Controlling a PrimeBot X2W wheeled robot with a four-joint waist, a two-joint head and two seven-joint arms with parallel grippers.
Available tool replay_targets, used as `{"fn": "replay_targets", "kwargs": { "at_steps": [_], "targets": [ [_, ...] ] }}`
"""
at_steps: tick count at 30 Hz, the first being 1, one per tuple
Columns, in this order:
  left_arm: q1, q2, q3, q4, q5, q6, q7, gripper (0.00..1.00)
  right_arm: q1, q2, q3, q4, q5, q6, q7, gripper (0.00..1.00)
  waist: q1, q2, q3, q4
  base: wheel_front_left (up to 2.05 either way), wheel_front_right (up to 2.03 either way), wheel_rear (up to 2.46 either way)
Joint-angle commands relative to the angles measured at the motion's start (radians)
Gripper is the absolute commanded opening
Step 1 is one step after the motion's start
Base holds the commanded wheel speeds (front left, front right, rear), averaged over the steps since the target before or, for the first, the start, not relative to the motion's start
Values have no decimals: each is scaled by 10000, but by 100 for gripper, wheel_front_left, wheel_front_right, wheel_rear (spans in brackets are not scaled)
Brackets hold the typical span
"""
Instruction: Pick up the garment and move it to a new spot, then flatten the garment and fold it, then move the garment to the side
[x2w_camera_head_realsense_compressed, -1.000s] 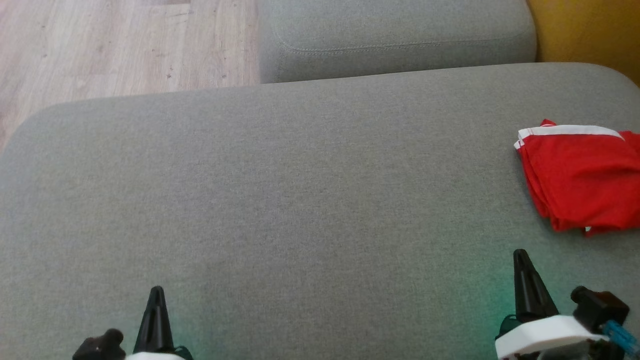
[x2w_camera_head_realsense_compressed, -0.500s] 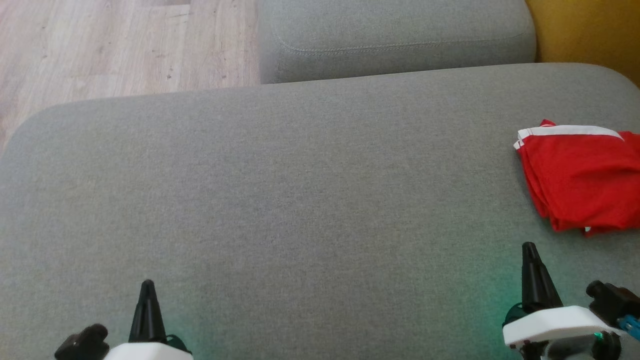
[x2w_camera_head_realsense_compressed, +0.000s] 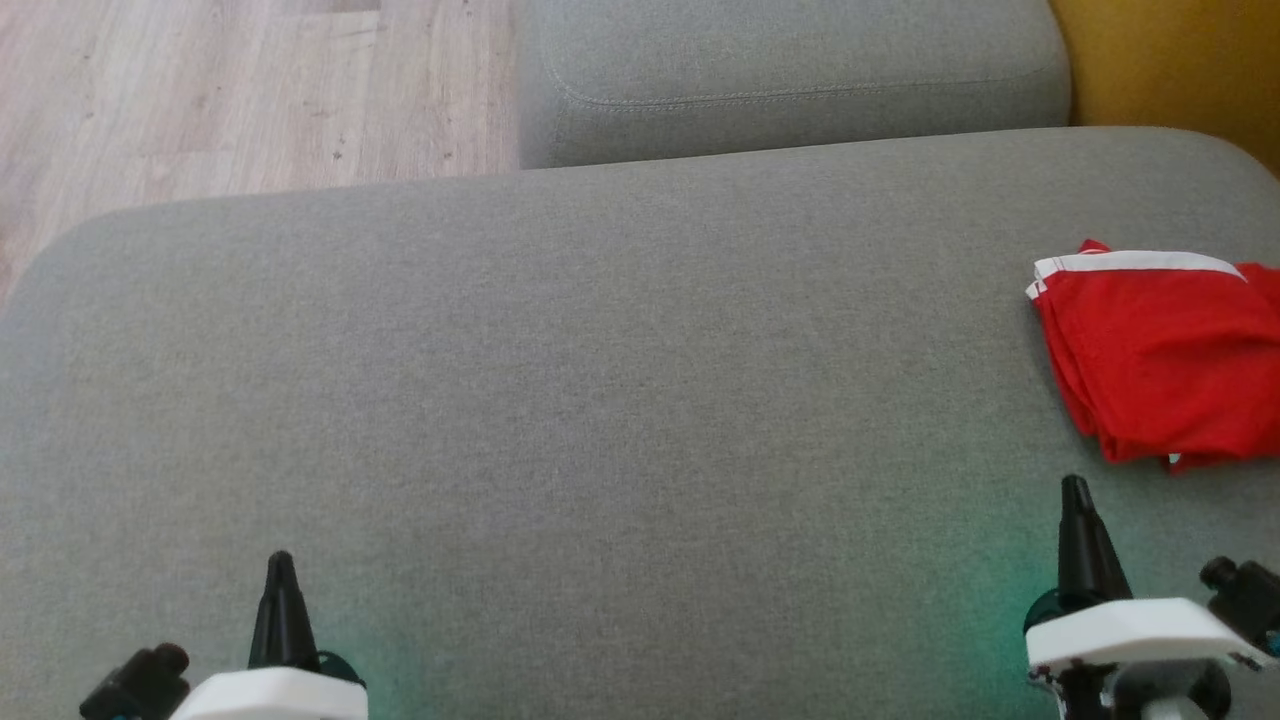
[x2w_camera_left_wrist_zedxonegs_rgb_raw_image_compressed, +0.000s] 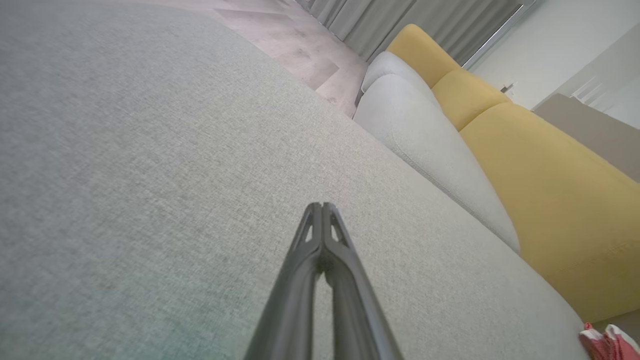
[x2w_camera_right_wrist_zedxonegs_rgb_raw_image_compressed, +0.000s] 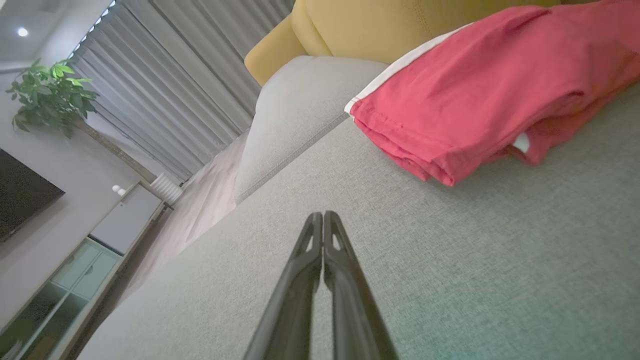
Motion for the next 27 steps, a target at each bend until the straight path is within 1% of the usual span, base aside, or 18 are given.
{"fn": "replay_targets", "kwargs": {
  "at_steps": [1, 27],
  "targets": [
    [-463, 17, 225, -371, -318, -58, 53, 0, -493, -199, 17, -342, 378, 33, 95, 0, -1, 0, -2, 0, 0, 0, 0],
    [-834, 15, 547, -593, -3278, -165, 819, 0, -873, -238, -188, -383, 3658, 49, 814, 0, -1, 0, -36, -13, 0, 0, 0]
  ]
}}
